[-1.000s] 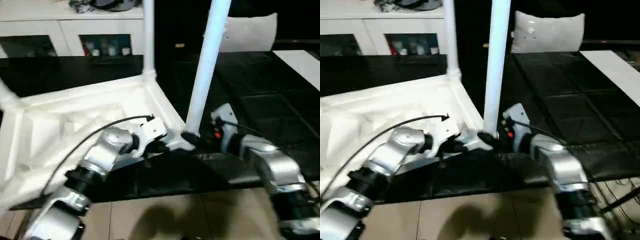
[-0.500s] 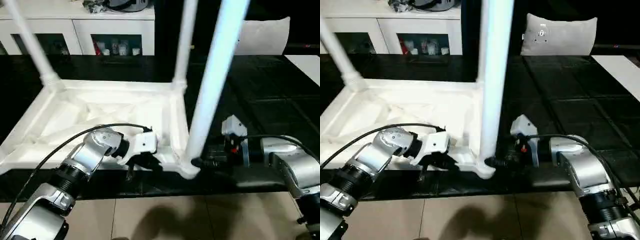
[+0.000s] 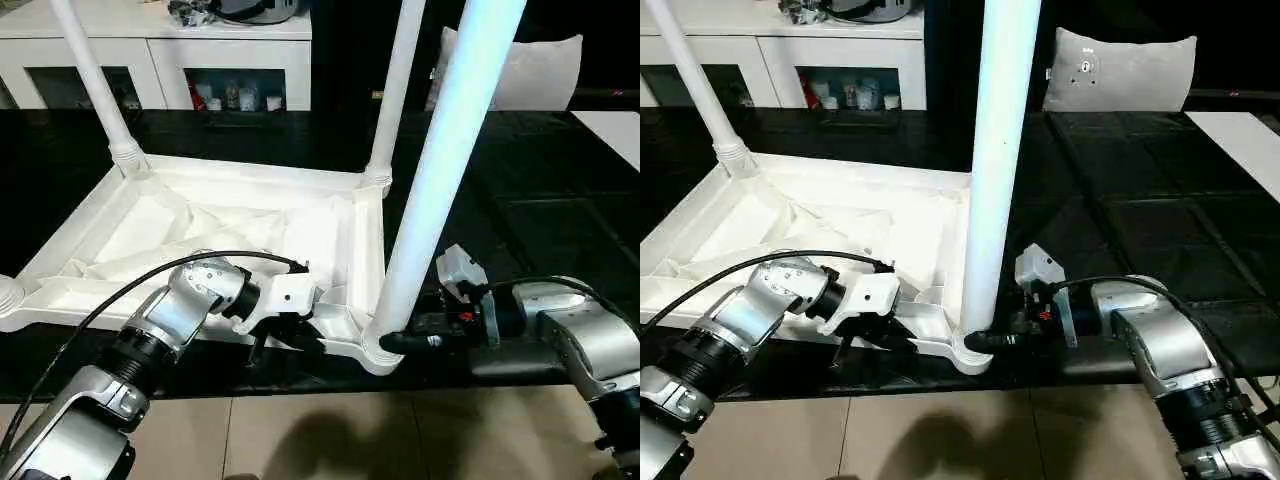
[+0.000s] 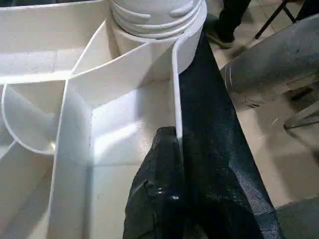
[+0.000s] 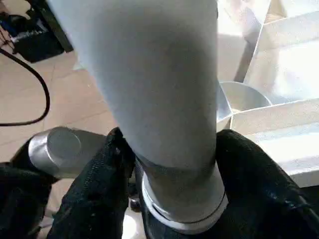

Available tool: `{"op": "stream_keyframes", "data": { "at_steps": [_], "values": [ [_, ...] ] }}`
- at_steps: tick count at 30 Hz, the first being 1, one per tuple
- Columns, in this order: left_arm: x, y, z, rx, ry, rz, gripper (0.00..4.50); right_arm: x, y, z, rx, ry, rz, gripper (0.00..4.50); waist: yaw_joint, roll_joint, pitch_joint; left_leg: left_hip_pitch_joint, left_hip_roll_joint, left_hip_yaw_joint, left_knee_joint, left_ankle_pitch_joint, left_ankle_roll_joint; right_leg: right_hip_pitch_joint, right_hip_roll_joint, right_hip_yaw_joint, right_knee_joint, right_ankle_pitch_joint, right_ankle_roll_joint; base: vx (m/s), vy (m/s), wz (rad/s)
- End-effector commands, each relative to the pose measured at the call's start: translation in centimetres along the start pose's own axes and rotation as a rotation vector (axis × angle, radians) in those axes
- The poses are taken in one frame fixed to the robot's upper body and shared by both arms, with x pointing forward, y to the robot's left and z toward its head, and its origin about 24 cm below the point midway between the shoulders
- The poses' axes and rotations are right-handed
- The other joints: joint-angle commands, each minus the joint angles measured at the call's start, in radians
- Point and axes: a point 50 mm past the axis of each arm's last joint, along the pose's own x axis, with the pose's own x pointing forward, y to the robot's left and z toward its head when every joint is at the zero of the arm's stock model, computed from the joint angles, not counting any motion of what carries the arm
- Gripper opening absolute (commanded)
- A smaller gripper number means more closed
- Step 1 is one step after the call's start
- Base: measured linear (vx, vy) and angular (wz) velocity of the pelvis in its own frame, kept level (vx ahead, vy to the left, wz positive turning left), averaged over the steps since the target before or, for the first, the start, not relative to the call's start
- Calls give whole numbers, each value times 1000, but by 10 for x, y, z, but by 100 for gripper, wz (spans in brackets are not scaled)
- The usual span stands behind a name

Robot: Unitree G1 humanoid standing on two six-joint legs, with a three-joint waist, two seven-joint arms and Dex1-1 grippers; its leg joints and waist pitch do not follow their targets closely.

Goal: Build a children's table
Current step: Rotate leg to tighten

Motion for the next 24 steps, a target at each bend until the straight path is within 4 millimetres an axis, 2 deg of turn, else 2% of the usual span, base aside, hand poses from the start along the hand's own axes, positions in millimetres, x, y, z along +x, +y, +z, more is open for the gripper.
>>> {"op": "stream_keyframes", "data": {
  "at_steps": [1,6,7,8,9,10,11,15,16,20,21,23,24],
  "values": [
    [5,-1,8,43,9,-66,0,1,5,3,1,-23,33,233,-2,-8,-62,-16,21,10,-64,-59,80,78,-58,62,-65,-322,-88,0,0,0],
    [7,1,7,-22,-19,-27,0,5,7,6,34,-80,38,203,0,-7,-62,-15,21,11,-65,-73,70,77,-58,61,-69,-344,-83,0,0,0],
    [7,3,7,-49,-17,3,0,8,6,8,40,-100,8,203,-1,-8,-62,-16,20,10,-65,-73,67,78,-57,61,-69,-346,-79,0,0,0],
    [8,9,7,-112,-25,78,0,14,-1,10,45,-109,-107,203,-2,-3,-60,-16,20,9,-66,-75,64,77,-57,60,-72,-352,-75,0,0,0],
    [8,9,7,-112,-25,78,0,14,-1,10,45,-109,-107,202,-6,-6,-60,-16,20,10,-66,-73,56,77,-56,61,-70,-352,-72,0,0,0],
    [10,14,8,-160,-41,147,0,19,-9,11,58,-109,-217,201,-14,-5,-56,-13,12,10,-66,-92,37,74,-55,54,-81,-413,-50,0,0,0],
    [11,17,9,-187,-51,189,0,22,-13,12,74,-106,-278,201,-21,-8,-56,-16,5,10,-65,-101,28,77,-54,47,-88,-462,-25,0,0,0],
    [14,26,13,-290,-80,334,0,32,-28,13,169,-108,-484,196,-42,-6,-56,-20,2,7,-63,-113,26,76,-52,41,-97,-490,-1,0,0,0],
    [14,28,14,-307,-85,365,0,33,-31,14,198,-116,-529,195,-51,-10,-58,-21,0,6,-62,-114,31,77,-51,40,-98,-485,2,0,0,0],
    [21,35,21,-372,-107,475,0,43,-39,15,235,-121,-688,195,-66,-8,-60,-21,1,7,-60,-91,39,72,-51,42,-95,-456,-15,0,0,0],
    [23,37,23,-388,-112,515,0,46,-41,17,232,-138,-728,195,-66,-9,-61,-23,0,6,-60,-87,42,75,-52,42,-94,-452,-15,0,0,0],
    [29,41,29,-416,-132,585,0,52,-46,21,213,-205,-816,195,-69,-6,-62,-23,4,8,-61,-67,50,72,-53,47,-89,-416,-31,0,0,0],
    [30,41,30,-415,-133,592,0,52,-47,22,210,-220,-827,195,-68,-7,-66,-26,5,6,-61,-47,54,77,-55,48,-82,-384,-41,0,0,0]
  ]
}}
